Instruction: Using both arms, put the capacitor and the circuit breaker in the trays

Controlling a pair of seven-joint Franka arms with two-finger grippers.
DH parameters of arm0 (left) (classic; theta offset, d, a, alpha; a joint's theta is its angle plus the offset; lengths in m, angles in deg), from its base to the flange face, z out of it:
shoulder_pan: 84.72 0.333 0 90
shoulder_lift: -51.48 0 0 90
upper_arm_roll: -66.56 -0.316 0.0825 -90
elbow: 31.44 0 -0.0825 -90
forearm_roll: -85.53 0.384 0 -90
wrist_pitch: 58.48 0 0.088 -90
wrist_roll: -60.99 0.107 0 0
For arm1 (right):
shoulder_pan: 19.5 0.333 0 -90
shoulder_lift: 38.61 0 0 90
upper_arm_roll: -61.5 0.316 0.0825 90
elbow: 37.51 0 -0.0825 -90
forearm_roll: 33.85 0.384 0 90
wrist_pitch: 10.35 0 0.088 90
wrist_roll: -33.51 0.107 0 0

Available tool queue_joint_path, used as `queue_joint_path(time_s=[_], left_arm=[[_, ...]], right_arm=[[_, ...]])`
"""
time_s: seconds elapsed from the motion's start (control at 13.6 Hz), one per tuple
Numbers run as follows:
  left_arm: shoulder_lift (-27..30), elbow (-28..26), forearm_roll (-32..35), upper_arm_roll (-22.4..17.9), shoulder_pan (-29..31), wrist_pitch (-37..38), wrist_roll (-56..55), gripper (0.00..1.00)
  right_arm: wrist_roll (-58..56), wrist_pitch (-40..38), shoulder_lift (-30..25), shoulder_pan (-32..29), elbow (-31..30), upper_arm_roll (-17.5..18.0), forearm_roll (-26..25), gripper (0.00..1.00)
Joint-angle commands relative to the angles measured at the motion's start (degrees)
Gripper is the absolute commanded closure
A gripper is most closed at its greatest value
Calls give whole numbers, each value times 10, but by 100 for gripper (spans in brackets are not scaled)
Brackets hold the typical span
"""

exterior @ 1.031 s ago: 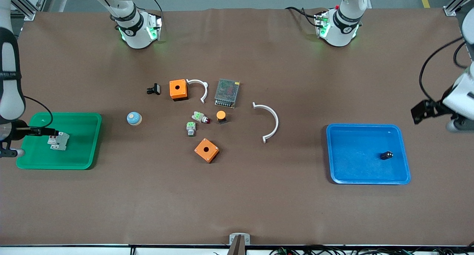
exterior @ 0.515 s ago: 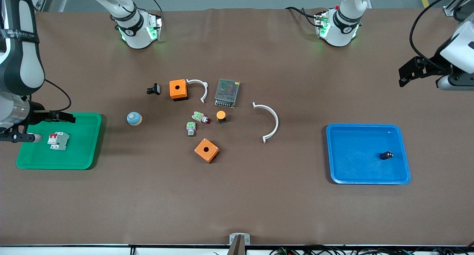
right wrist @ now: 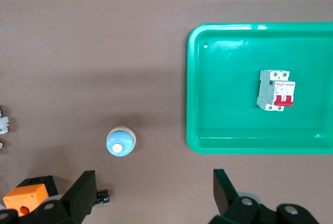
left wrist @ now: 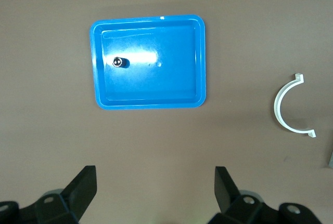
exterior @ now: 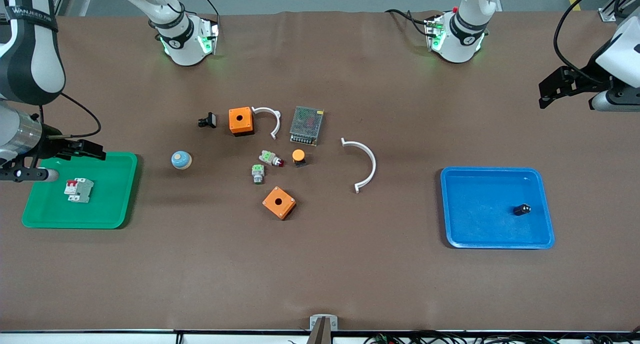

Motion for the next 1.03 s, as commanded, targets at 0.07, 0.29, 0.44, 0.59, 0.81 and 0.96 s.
queue_joint_path(time_s=[0.07, 0.29, 0.44, 0.59, 0.81, 0.96], left_arm=[[4, -9, -9, -3, 1, 3, -1, 0], [5, -12, -9, -5, 5, 9, -3, 0], [4, -12, -7, -5, 5, 9, -3, 0], [4, -15, -10, -6, 7, 9, -7, 0], [4, -14, -14, -3, 13, 7, -7, 0], [2, -11, -14, -3, 11, 6, -7, 0]], right_arm=[[43, -80, -28, 18, 51, -3, 7, 1], [41, -119, -23, 15, 118, -4, 7, 0], [42, -149, -22, 15, 162, -6, 7, 0], [42, -148, -22, 12, 180, -6, 9, 0], [44, -150, -22, 11, 202, -7, 9, 0], [42, -156, -22, 11, 212, -7, 9, 0]])
